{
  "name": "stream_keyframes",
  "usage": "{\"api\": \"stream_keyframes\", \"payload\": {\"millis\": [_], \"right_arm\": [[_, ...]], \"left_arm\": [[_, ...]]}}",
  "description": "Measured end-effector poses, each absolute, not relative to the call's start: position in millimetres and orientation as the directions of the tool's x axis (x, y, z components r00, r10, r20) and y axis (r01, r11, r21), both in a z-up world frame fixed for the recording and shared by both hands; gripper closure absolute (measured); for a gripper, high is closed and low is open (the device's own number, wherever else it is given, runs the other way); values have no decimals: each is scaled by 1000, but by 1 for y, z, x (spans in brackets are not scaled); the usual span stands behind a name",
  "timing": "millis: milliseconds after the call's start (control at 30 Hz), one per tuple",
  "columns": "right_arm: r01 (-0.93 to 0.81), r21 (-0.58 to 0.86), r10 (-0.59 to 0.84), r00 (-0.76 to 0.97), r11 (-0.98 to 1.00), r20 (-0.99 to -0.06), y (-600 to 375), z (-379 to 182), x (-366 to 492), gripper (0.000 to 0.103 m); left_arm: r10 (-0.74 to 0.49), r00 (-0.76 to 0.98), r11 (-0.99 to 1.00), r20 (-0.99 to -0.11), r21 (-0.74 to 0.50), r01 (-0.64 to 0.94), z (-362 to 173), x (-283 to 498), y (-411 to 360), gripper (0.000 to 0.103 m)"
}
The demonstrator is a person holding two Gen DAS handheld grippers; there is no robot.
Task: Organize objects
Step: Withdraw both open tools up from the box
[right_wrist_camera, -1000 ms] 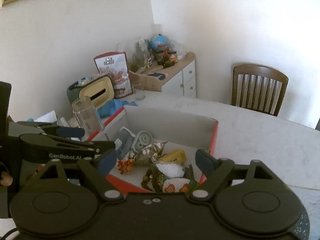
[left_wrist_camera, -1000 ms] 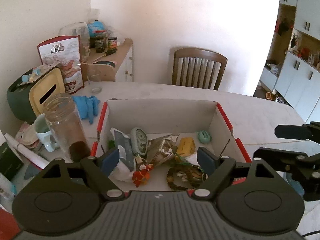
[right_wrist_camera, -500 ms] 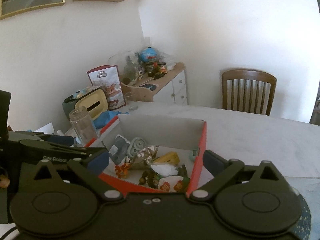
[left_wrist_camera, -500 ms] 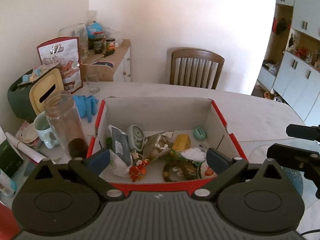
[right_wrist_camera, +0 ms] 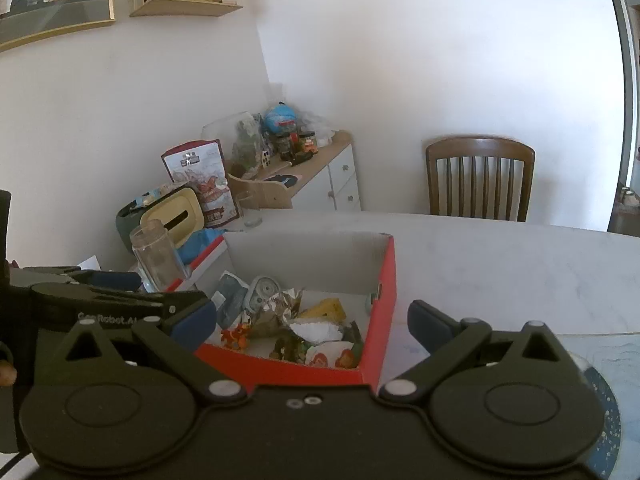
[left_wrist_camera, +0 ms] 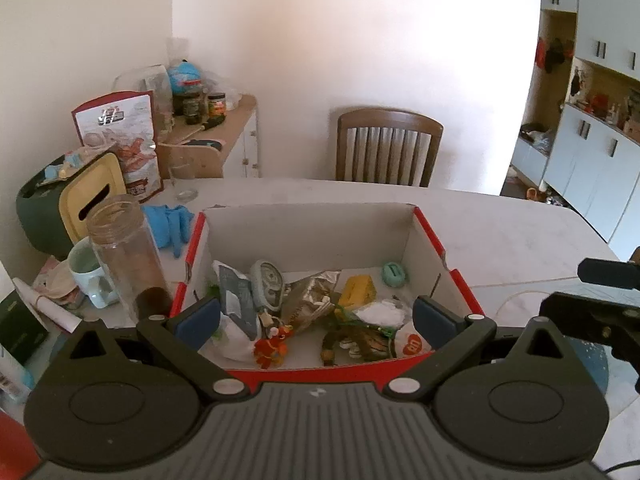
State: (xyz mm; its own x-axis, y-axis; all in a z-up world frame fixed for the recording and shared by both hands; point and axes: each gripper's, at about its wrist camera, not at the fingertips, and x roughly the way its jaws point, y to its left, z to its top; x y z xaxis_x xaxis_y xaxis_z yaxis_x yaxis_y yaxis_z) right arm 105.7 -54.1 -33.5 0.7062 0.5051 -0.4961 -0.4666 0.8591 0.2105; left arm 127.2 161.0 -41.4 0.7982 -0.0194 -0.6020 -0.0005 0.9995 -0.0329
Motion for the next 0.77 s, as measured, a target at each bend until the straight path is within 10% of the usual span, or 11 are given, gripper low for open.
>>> {"api": "stream_keyframes", "payload": {"millis": [767], "right_arm": [[-433, 226, 485, 709, 873, -512, -61, -39, 101, 1]], "left_arm": [[1, 806, 1000, -592, -12, -10, -39, 127, 152, 0]]}}
